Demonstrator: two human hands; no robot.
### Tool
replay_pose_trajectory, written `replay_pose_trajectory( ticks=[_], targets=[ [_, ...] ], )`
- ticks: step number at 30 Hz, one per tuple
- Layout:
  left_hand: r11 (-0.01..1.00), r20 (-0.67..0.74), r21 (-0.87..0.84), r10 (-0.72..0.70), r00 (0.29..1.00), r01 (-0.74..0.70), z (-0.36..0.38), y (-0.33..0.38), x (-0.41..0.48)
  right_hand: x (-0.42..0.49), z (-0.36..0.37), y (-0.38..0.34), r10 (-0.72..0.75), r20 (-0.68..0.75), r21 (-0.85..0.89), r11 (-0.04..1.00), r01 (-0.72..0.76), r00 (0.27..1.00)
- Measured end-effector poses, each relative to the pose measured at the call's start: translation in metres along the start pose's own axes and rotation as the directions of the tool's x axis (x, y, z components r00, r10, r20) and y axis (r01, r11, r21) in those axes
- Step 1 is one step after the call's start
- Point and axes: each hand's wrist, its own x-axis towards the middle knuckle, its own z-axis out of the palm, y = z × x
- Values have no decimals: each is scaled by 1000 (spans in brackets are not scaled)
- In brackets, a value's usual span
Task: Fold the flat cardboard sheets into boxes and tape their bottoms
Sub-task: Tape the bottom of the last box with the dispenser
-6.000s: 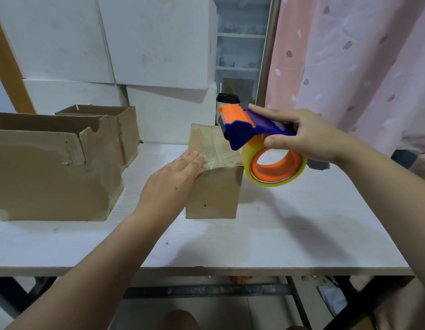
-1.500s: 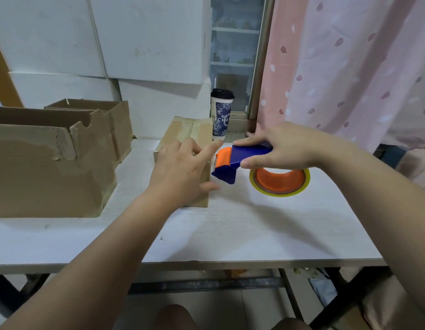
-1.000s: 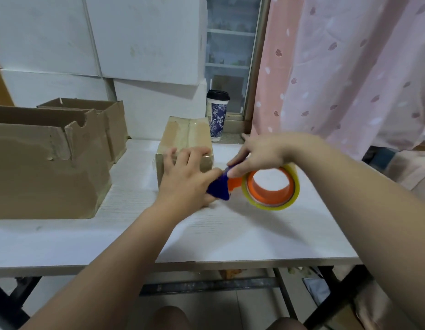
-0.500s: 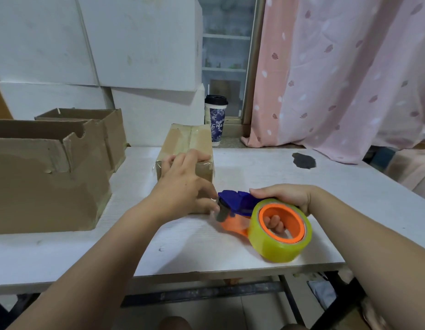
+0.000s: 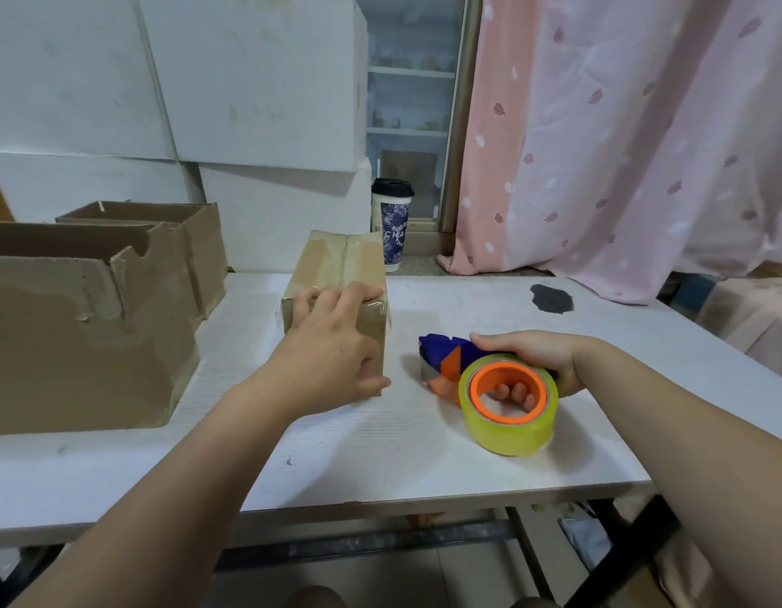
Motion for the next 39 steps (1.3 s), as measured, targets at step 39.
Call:
replay_pose_trajectory(
  ticks=[39],
  targets=[
    [971,-252,-220,-145,957,90,-11,2,7,10,150,-40,-787,-597,-322,414,852,156]
  ],
)
